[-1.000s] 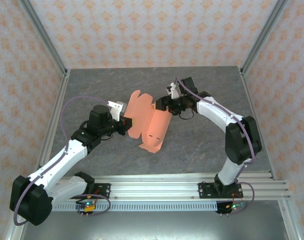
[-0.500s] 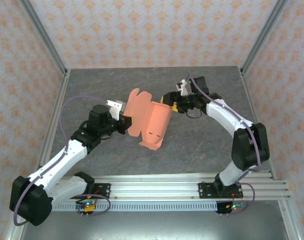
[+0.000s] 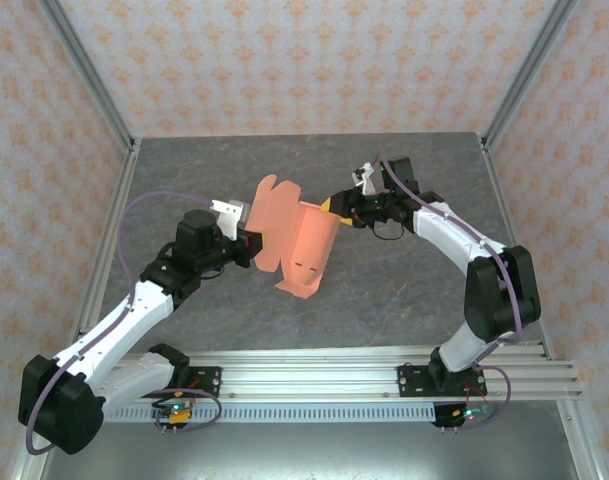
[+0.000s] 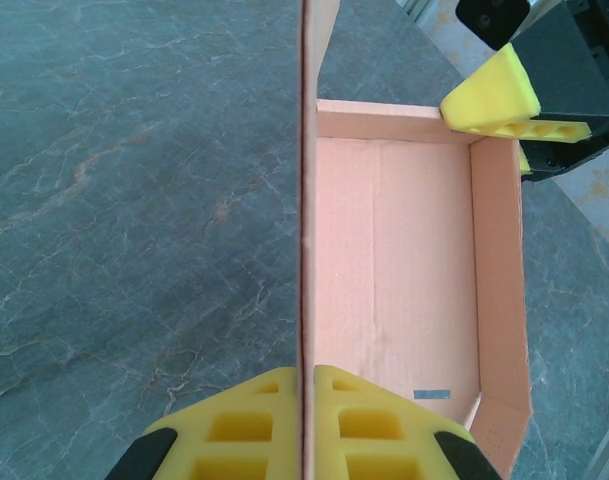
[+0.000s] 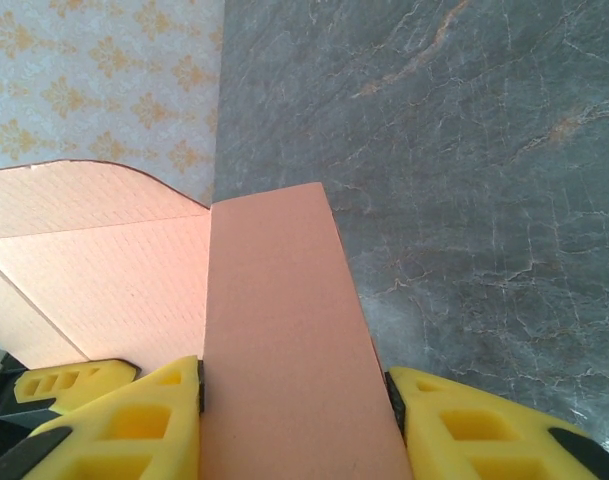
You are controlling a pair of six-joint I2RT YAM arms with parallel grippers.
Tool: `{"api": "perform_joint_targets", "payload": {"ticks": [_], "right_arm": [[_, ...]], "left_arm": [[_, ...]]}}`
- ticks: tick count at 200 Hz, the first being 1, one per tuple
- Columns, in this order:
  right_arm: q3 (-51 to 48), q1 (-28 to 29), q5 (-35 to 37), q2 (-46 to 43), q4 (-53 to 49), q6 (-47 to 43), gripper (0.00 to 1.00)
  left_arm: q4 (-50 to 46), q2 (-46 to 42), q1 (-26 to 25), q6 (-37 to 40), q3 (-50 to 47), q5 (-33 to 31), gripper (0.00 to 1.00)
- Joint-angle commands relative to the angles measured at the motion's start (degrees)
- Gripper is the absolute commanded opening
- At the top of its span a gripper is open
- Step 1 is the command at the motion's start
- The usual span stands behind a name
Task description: Fold the paper box
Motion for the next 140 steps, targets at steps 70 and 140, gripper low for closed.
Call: {"api": "perform_joint_targets", "payload": {"ticks": [70,140], "right_arm": [[-4.8,0.1,4.9,-6.4,5.0,0.4,0.75],[-13.0,1.8,10.4,-8.1,7.0,0.7,0.75]], "left_arm": [[1.4,1.7,-0.4,-9.6,1.2,-10.8,0.0],[0.8,13.2,-0.4,-26.1,6.2,-12.9,0.0]]}}
